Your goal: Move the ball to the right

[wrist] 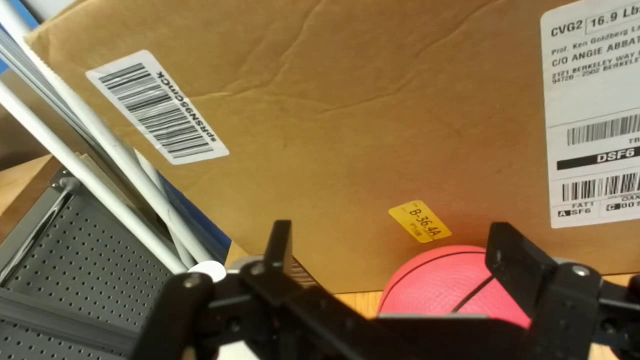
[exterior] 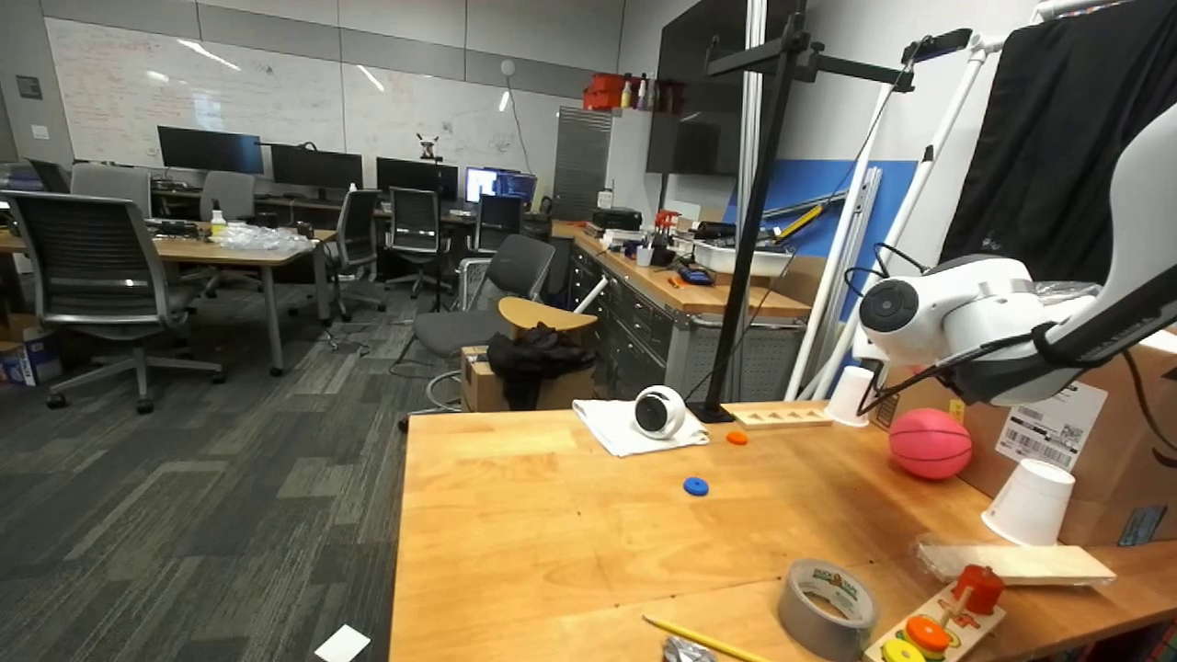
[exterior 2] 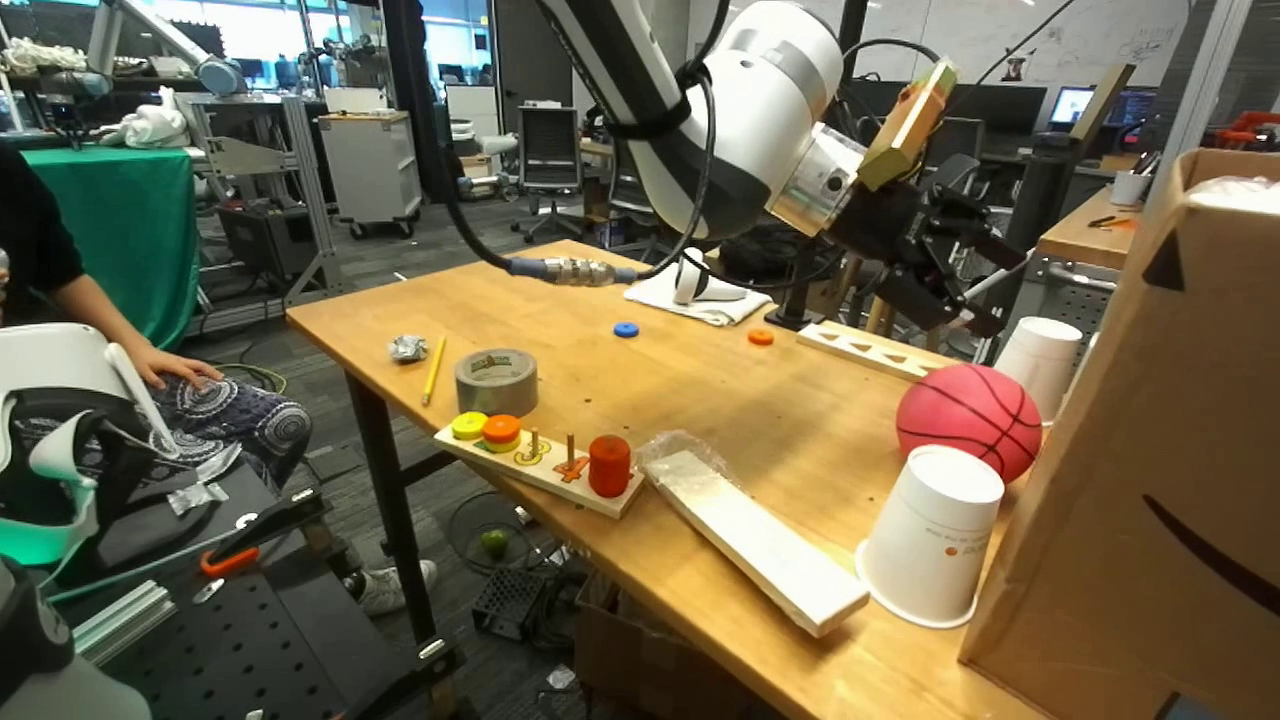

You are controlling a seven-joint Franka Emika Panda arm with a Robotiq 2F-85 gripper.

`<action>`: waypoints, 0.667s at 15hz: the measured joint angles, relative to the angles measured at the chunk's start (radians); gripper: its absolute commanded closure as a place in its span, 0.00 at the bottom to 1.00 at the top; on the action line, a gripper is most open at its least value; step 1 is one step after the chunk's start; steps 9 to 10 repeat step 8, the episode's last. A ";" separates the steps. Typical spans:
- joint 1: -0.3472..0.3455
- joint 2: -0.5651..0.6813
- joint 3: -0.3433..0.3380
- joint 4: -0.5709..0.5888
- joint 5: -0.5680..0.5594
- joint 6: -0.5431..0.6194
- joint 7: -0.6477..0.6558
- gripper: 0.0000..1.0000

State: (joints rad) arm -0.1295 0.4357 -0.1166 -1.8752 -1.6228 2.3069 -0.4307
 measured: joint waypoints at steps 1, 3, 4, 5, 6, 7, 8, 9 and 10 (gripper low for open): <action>-0.003 0.001 -0.002 0.001 -0.001 0.000 0.000 0.00; -0.013 0.002 -0.003 0.003 -0.003 0.001 0.000 0.00; -0.016 0.004 -0.003 0.004 -0.003 0.001 0.000 0.00; -0.016 0.004 -0.003 0.005 -0.003 0.001 0.000 0.00; -0.014 0.004 -0.003 0.005 -0.003 0.001 0.000 0.00; -0.013 0.004 -0.003 0.006 -0.003 0.001 0.000 0.00; -0.013 0.004 -0.003 0.006 -0.003 0.001 0.000 0.00; -0.013 0.004 -0.003 0.006 -0.003 0.001 0.000 0.00; -0.013 0.004 -0.003 0.006 -0.003 0.001 0.000 0.00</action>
